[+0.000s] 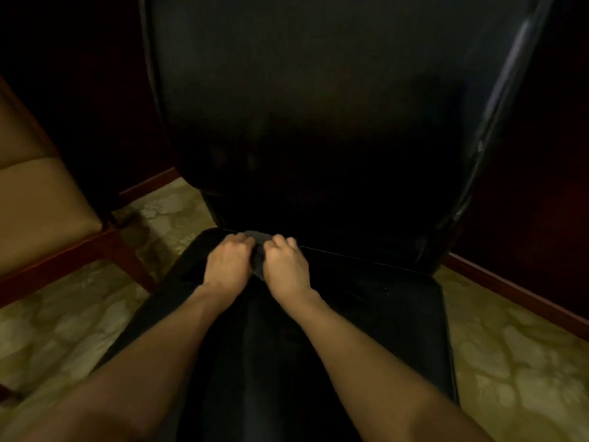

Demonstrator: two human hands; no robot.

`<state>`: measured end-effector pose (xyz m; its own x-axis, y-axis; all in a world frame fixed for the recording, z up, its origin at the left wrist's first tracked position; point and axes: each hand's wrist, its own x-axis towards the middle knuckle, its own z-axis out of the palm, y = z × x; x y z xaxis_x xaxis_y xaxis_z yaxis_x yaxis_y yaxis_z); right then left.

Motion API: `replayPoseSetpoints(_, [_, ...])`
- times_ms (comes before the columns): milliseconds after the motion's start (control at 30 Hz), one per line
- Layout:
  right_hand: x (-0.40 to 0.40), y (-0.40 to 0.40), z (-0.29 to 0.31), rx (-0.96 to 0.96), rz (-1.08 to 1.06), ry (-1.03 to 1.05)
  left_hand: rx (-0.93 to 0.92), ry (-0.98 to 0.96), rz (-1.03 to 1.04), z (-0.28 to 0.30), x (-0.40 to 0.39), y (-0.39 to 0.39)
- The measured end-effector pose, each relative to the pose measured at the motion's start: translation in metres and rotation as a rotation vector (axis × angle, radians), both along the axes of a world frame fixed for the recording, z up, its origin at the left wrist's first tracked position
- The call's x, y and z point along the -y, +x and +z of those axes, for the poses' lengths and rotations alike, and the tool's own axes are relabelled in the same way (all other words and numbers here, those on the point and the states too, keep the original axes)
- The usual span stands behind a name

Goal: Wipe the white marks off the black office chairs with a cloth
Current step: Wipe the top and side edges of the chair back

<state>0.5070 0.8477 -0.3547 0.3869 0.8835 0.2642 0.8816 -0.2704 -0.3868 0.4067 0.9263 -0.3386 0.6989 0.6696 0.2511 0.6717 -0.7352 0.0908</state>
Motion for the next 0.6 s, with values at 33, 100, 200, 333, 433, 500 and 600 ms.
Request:
replayPoseSetpoints(33, [0.001,0.004,0.001,0.025,-0.020,-0.014,0.024,-0.036,0.014,-0.001,0.001,0.007])
replayPoseSetpoints(100, [0.020,0.021,0.004,0.072,-0.045,-0.064,0.053,-0.096,-0.009,-0.002,0.015,0.026])
replayPoseSetpoints(200, [0.079,0.056,0.006,0.087,-0.122,-0.095,0.058,-0.192,-0.119,0.001,0.060,0.066])
replayPoseSetpoints(333, [0.191,0.098,-0.004,0.122,-0.335,-0.008,0.004,-0.181,-0.341,-0.001,0.157,0.119])
replayPoseSetpoints(433, [0.243,0.098,-0.005,0.056,-0.448,-0.010,-0.019,-0.211,-0.483,-0.013,0.198,0.129])
replayPoseSetpoints(500, [0.243,0.092,-0.004,0.040,-0.469,-0.001,-0.012,-0.199,-0.531,-0.016,0.193,0.124])
replayPoseSetpoints(600, [0.208,0.085,-0.005,0.026,-0.425,0.040,-0.056,-0.159,-0.486,-0.010,0.158,0.111])
